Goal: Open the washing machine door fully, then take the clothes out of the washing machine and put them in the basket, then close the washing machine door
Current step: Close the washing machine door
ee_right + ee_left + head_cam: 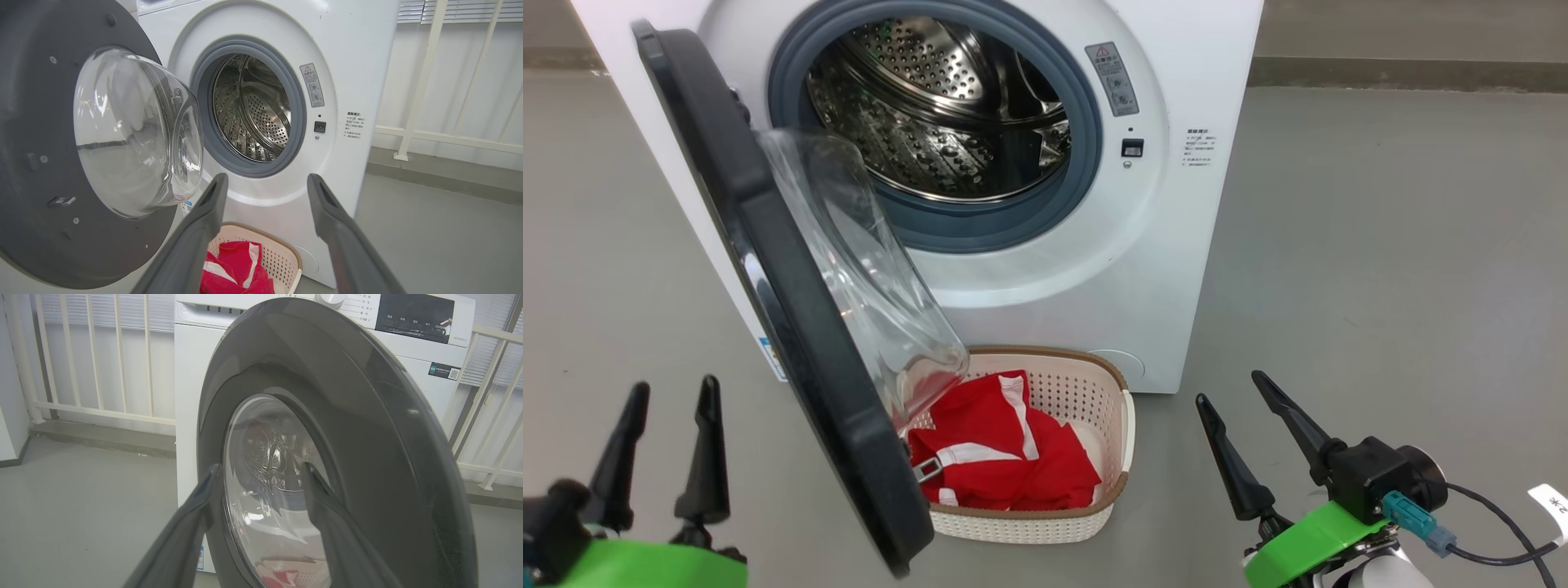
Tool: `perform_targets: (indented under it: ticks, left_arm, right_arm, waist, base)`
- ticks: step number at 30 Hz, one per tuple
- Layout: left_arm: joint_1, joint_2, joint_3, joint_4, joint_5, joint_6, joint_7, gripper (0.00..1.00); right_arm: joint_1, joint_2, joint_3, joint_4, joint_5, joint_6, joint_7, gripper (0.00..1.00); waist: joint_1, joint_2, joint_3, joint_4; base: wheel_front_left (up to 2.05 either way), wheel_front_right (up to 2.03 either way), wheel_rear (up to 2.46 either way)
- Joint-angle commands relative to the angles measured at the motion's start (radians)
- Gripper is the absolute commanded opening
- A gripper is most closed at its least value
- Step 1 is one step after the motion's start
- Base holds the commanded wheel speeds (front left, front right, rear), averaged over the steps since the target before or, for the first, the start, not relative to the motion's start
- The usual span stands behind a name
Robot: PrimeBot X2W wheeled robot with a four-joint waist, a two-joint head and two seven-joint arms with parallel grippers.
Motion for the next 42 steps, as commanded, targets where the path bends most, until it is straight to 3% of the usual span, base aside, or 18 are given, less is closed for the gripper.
perform_targets:
  ticks: [1, 9, 33, 42]
  left_arm:
    - [-0.015, 0.030, 0.031, -0.016, 0.016, 0.002, -0.024, 1.00]
    - [0.061, -0.018, 0.023, 0.015, 0.100, 0.010, -0.114, 1.00]
    - [0.159, -0.141, 0.074, 0.025, 0.269, -0.048, -0.119, 1.00]
    - [0.164, -0.160, 0.080, 0.041, 0.302, -0.062, -0.120, 1.00]
  right_arm:
    - [-0.036, 0.002, 0.017, -0.028, 0.007, 0.005, -0.006, 1.00]
    - [-0.029, 0.002, 0.012, -0.029, 0.011, 0.005, -0.006, 1.00]
    - [-0.015, 0.002, 0.011, -0.034, 0.017, 0.005, -0.006, 1.00]
    - [-0.012, 0.002, 0.015, -0.032, 0.017, 0.005, -0.006, 1.00]
  waist:
    - [-0.0001, 0.0000, -0.001, -0.002]
    - [-0.0001, 0.0000, -0.009, -0.010]
    - [-0.0001, 0.0000, -0.022, -0.009]
    - [-0.0001, 0.0000, -0.027, -0.006]
  base:
    - [0.00, 0.00, 0.00]
    - [0.00, 0.00, 0.00]
    - [0.00, 0.00, 0.00]
    - [0.00, 0.00, 0.00]
